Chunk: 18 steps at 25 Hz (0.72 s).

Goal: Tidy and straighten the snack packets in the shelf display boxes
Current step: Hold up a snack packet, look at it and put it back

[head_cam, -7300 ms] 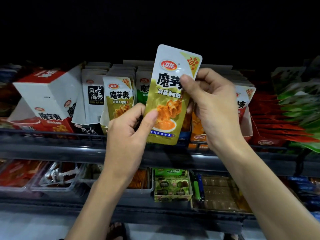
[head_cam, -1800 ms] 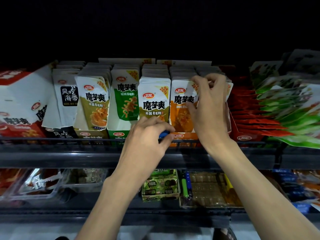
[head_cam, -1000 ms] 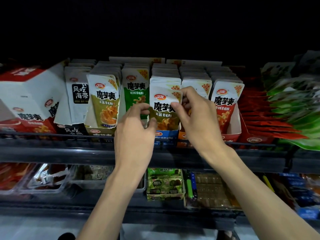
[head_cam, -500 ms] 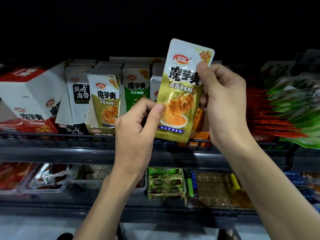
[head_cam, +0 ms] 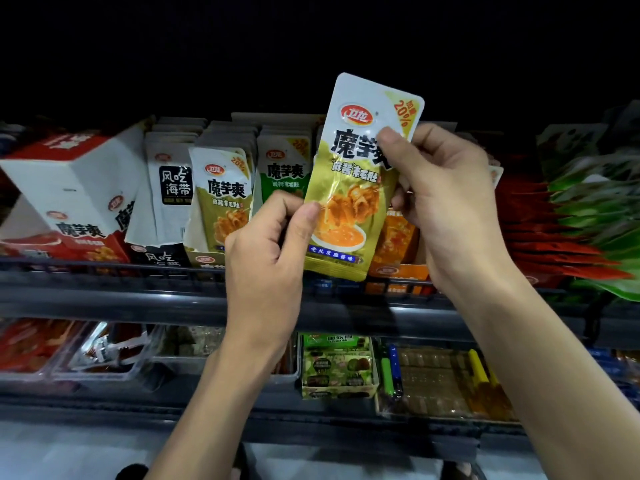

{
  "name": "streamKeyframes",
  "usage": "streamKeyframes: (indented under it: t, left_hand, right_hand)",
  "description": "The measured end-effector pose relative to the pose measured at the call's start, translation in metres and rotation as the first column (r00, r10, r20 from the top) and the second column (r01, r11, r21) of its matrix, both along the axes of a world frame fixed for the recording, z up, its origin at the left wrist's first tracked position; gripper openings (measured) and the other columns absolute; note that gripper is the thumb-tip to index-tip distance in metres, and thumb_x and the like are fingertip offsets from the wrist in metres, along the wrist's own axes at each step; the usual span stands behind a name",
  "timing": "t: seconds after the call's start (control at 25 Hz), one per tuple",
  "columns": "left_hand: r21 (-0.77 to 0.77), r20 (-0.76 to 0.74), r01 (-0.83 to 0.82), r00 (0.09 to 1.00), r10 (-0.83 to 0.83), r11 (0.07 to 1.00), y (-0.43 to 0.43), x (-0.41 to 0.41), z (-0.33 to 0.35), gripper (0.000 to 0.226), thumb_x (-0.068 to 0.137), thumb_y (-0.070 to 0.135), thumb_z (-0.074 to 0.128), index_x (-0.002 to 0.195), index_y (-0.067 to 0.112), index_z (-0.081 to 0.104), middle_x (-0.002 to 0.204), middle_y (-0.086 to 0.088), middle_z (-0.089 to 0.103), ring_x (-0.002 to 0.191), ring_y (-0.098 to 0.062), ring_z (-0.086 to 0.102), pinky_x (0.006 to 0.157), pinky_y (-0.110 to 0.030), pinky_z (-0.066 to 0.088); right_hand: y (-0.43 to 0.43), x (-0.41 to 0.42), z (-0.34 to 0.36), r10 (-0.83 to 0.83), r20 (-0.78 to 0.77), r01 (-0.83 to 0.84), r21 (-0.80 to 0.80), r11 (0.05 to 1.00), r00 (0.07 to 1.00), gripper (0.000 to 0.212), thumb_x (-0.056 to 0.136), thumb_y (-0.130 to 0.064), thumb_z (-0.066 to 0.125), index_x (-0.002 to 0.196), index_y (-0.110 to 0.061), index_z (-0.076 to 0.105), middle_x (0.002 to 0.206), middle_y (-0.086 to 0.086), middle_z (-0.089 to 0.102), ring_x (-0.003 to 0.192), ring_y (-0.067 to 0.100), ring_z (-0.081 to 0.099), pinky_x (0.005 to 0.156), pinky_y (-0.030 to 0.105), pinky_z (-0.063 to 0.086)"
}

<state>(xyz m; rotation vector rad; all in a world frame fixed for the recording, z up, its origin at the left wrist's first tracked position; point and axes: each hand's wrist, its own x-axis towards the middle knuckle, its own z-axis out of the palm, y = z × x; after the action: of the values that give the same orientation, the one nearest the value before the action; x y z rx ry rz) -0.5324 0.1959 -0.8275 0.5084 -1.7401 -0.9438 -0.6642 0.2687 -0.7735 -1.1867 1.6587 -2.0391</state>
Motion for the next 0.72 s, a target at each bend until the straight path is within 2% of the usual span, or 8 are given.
streamKeyframes:
  t: [0.08, 0.16, 0.28, 0.4, 0.52, 0.64, 0.72]
  left_hand:
    - [-0.013, 0.010, -0.050, 0.999, 0.050, 0.999, -0.004, 0.005, 0.000, 0.023, 0.100, 0.025, 0.054, 0.083, 0.012, 0.064, 0.071, -0.002, 0.060, 0.065, -0.024, 0.054, 0.056, -0.047, 0.043]
    - [-0.022, 0.012, -0.100, 0.995, 0.101, 0.995, -0.009, 0.012, 0.001, 0.021, 0.099, 0.026, 0.054, 0.084, 0.016, 0.065, 0.072, 0.003, 0.062, 0.065, -0.019, 0.056, 0.056, -0.045, 0.045]
    - [-0.043, 0.046, -0.246, 0.968, 0.248, 0.968, -0.022, 0.027, 0.002, 0.018, 0.099, 0.030, 0.055, 0.091, 0.020, 0.067, 0.078, 0.010, 0.066, 0.070, -0.012, 0.060, 0.057, -0.039, 0.048]
    - [0.014, 0.088, -0.453, 0.889, 0.450, 0.891, -0.041, 0.048, 0.002, 0.008, 0.097, 0.029, 0.055, 0.100, 0.024, 0.061, 0.088, 0.012, 0.062, 0.071, -0.012, 0.055, 0.062, -0.033, 0.042]
    - [0.049, 0.264, -0.561, 0.805, 0.531, 0.826, -0.056, 0.067, 0.002, 0.006, 0.094, 0.023, 0.057, 0.099, 0.027, 0.058, 0.089, 0.011, 0.061, 0.070, -0.015, 0.054, 0.066, -0.032, 0.038]
    - [-0.031, 0.531, -0.541, 0.703, 0.473, 0.840, -0.060, 0.076, 0.000, 0.009, 0.095, 0.025, 0.055, 0.094, 0.030, 0.062, 0.087, 0.010, 0.058, 0.064, -0.006, 0.047, 0.056, -0.027, 0.033]
    - [-0.080, 0.594, -0.510, 0.665, 0.452, 0.857, -0.060, 0.078, -0.001, 0.012, 0.096, 0.027, 0.053, 0.094, 0.032, 0.063, 0.090, 0.011, 0.055, 0.068, -0.010, 0.047, 0.061, -0.027, 0.036]
  right_hand:
    - [-0.005, 0.006, 0.003, 0.039, -0.012, -0.039, 0.019, 0.999, 0.999, 0.012, 0.095, -0.013, 0.064, 0.103, -0.006, 0.068, 0.087, 0.002, 0.072, 0.049, -0.003, 0.054, 0.048, 0.010, 0.040]
    - [-0.014, 0.013, 0.002, 0.068, -0.006, -0.068, 0.020, 0.998, 0.998, 0.015, 0.092, -0.008, 0.066, 0.105, 0.000, 0.066, 0.086, 0.004, 0.070, 0.046, -0.005, 0.054, 0.047, 0.008, 0.040]
    - [-0.032, 0.026, -0.004, 0.033, -0.043, -0.033, 0.006, 0.999, 0.999, 0.015, 0.092, -0.014, 0.068, 0.105, -0.006, 0.068, 0.084, 0.002, 0.070, 0.048, 0.000, 0.049, 0.047, 0.013, 0.038]
    - [-0.055, 0.044, -0.010, -0.013, -0.119, 0.005, -0.063, 0.998, 0.993, 0.018, 0.096, -0.017, 0.064, 0.113, -0.011, 0.067, 0.088, -0.007, 0.069, 0.059, 0.005, 0.054, 0.053, 0.017, 0.042]
    - [-0.077, 0.060, -0.021, -0.022, -0.184, 0.011, -0.061, 0.998, 0.983, 0.018, 0.097, -0.020, 0.062, 0.114, -0.015, 0.065, 0.085, -0.014, 0.065, 0.075, 0.002, 0.059, 0.065, 0.022, 0.048]
    - [-0.100, 0.071, -0.037, -0.068, -0.301, 0.082, 0.034, 0.996, 0.951, 0.015, 0.097, -0.027, 0.062, 0.109, -0.018, 0.066, 0.084, -0.011, 0.066, 0.076, 0.008, 0.062, 0.067, 0.037, 0.055]
    - [-0.112, 0.074, -0.047, -0.082, -0.394, 0.133, 0.104, 0.986, 0.915, 0.015, 0.096, -0.028, 0.063, 0.107, -0.018, 0.066, 0.085, -0.009, 0.067, 0.075, 0.009, 0.063, 0.070, 0.038, 0.055]
